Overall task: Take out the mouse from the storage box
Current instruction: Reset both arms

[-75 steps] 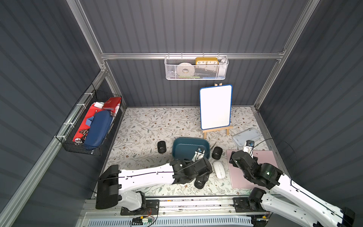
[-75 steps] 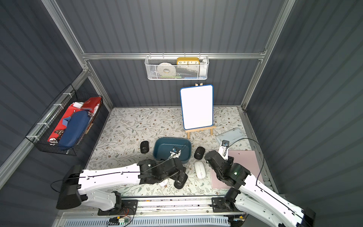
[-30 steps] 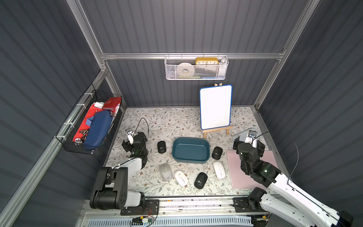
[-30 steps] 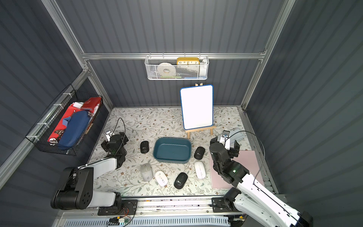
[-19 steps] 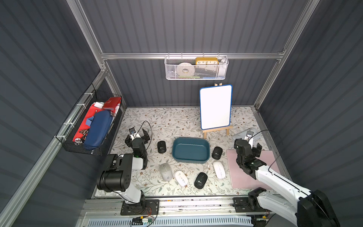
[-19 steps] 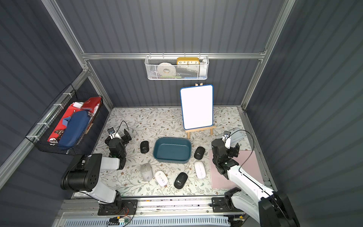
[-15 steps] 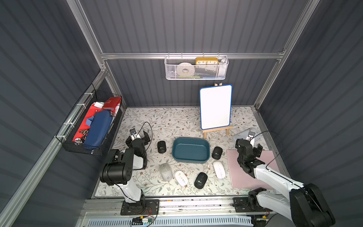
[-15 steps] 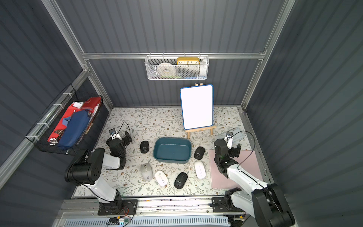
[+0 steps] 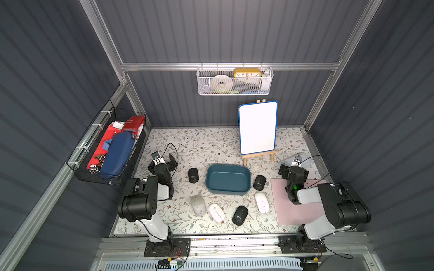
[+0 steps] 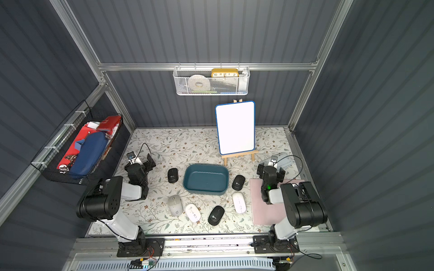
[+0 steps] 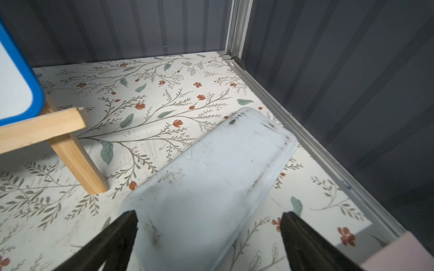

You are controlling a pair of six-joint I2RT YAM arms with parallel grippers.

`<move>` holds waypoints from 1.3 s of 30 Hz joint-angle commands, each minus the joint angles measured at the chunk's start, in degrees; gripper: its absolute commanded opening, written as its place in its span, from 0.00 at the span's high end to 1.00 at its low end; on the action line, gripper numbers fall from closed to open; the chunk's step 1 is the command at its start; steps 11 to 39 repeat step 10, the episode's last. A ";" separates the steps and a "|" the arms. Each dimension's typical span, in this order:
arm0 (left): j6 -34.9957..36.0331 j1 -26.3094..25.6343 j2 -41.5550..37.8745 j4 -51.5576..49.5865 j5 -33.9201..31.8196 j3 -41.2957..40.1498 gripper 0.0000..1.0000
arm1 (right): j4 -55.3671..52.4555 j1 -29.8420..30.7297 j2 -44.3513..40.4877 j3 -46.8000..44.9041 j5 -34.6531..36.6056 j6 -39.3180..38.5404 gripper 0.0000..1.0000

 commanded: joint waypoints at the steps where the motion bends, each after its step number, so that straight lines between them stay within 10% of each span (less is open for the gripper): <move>1: -0.57 0.03 -0.50 0.31 0.67 0.67 0.01 | -1.42 -0.63 -1.77 2.37 -5.55 1.61 0.01; 39: -1.06 1.44 -0.74 -0.49 2.72 0.63 0.01 | -1.46 -0.67 -1.76 2.34 -5.33 1.45 0.01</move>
